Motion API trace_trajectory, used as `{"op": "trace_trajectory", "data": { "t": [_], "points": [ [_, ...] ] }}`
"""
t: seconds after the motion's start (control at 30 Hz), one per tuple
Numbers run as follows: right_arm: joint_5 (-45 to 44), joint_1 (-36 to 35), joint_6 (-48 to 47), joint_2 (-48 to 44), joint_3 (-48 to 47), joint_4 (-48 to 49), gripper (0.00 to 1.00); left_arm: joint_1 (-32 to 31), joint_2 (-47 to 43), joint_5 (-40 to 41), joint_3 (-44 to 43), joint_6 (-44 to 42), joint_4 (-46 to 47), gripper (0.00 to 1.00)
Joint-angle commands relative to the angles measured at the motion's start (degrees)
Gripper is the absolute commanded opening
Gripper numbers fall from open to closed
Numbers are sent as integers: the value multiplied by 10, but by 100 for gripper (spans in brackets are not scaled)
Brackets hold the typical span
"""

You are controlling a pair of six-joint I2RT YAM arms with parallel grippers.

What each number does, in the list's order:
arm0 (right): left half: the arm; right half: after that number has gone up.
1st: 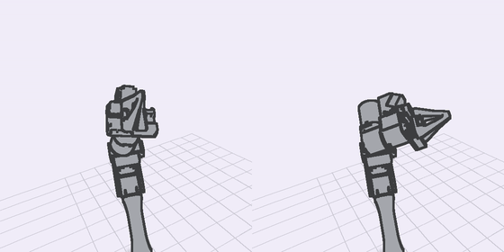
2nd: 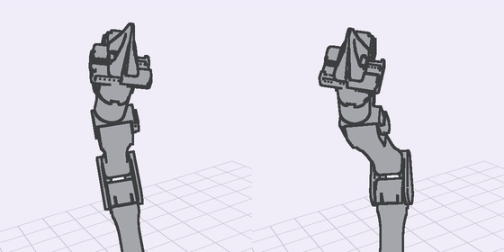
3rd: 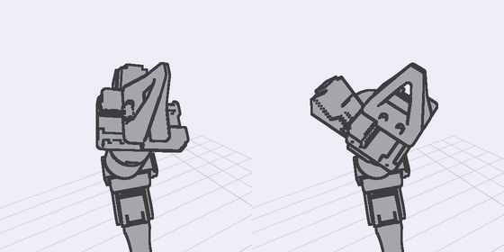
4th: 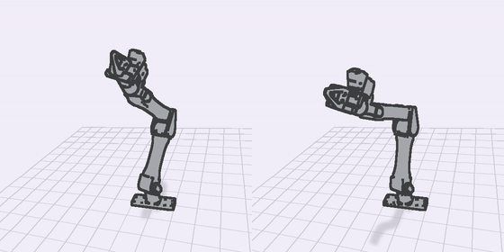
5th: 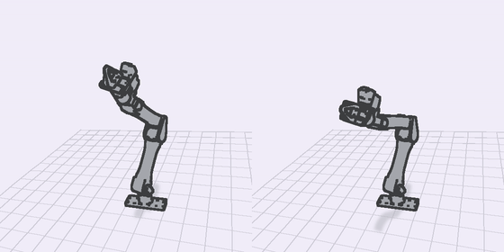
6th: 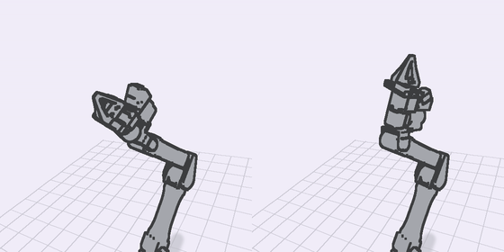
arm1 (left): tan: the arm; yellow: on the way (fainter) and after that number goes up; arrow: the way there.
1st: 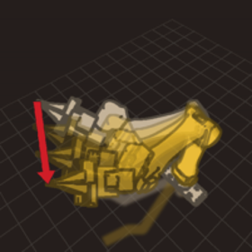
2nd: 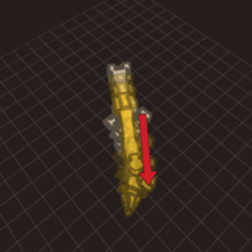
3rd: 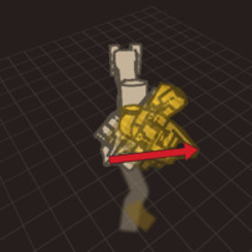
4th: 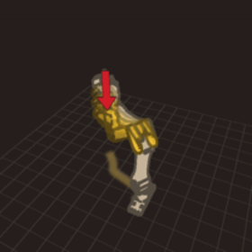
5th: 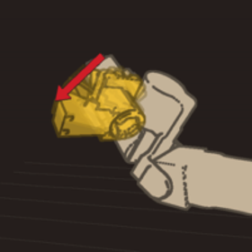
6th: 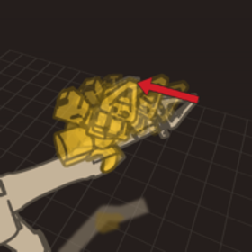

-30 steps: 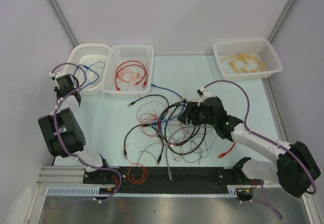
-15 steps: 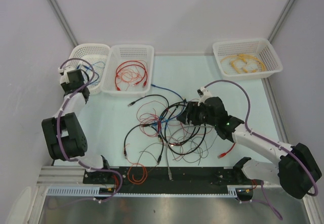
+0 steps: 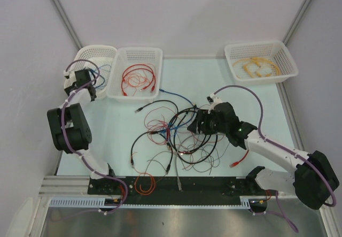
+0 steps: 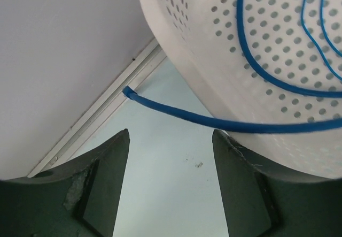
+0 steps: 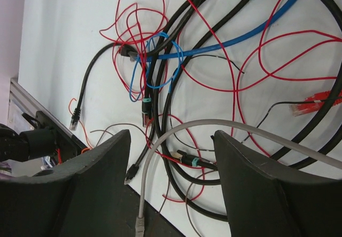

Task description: Untangle the cables

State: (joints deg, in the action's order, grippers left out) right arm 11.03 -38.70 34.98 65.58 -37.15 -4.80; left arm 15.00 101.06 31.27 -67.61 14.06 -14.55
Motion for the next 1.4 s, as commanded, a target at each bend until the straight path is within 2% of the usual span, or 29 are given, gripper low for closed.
{"op": "trace_trajectory", "data": {
  "t": [0.0,0.43,0.53,0.73,0.83,0.9,1.03,1.17,1.37],
  "points": [
    [-7,-13,5,2,-31,-21,68,26,36,8,-58,26,-13,68],
    [-11,-7,-15,17,-37,-38,69,37,101,12,-117,-3,-11,65],
    [-19,-5,-23,12,-37,-47,69,37,104,8,-120,-11,1,61],
    [-13,-3,-25,20,-36,-44,69,37,89,11,-117,-30,24,44],
    [-14,-2,-26,21,-36,-44,69,35,72,8,-111,-30,34,42],
    [-15,-2,-26,20,-36,-43,69,33,57,10,-102,-30,44,43],
    [-15,-5,-25,20,-36,-39,69,24,31,15,-93,-23,41,55],
    [-14,-9,-24,17,-35,-35,69,13,1,22,-68,-18,47,61],
    [-18,-14,-22,11,-34,-31,69,6,-61,-8,-53,62,1,66]
  ]
}}
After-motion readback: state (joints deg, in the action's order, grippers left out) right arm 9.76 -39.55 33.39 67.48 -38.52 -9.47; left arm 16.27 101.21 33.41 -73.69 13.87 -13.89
